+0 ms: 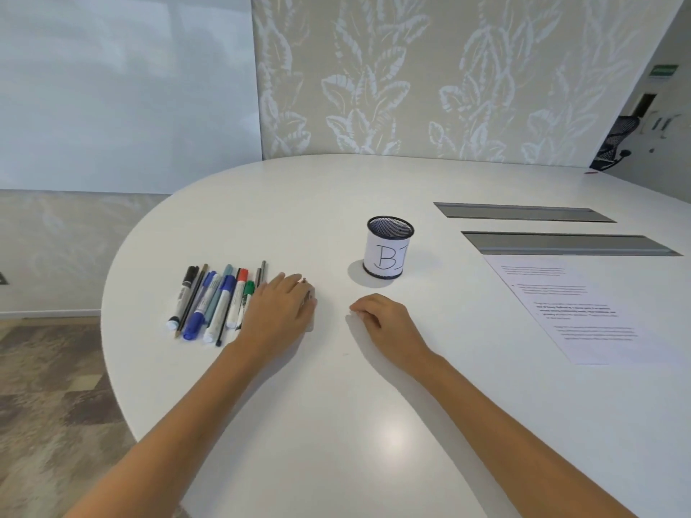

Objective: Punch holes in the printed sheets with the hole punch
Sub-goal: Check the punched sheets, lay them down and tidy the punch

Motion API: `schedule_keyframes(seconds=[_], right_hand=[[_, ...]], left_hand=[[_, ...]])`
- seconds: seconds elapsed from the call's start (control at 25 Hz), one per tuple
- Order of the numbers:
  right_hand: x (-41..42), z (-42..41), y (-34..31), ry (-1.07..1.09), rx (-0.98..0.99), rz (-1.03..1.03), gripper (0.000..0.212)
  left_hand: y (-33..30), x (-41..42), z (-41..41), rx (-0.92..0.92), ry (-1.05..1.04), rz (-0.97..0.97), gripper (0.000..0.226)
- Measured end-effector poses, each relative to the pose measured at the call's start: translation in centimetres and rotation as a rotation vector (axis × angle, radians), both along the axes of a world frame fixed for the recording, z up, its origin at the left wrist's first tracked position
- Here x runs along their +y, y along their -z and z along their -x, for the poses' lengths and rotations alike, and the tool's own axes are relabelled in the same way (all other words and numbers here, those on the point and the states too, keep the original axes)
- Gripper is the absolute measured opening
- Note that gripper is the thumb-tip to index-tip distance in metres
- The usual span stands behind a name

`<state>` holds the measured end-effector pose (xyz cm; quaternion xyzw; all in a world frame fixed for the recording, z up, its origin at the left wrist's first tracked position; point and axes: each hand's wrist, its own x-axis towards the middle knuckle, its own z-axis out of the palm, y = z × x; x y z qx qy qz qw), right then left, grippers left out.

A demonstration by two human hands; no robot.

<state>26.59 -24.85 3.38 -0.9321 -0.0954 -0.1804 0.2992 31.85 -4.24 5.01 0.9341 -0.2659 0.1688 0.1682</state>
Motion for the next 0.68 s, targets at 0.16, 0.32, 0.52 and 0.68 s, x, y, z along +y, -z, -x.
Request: schedule_keyframes(seconds=[0.16, 0.32, 0.52, 0.68], right_hand=[[1.9, 0.3, -0.5, -0.045, 0.021, 0.158, 0.035], [2.6, 3.3, -0.1, -0.110, -0.013, 0.153, 0.034], [2.3, 4.4, -0.4, 0.086, -0.053, -0.153, 0.036], [2.7, 2.4, -1.1, 0.141, 0.049, -0.157, 0.032]], left_hand=[[1.4, -0.1, 0.6, 0.046, 0.047, 0.023, 0.034], [1.7, -0.3, 0.6, 0.059, 0.042, 0.078, 0.036], [2.0, -0.3, 0.6, 0.062, 0.026, 0.109, 0.036], [2.1, -0.2, 0.6, 0.062, 0.026, 0.108, 0.035]])
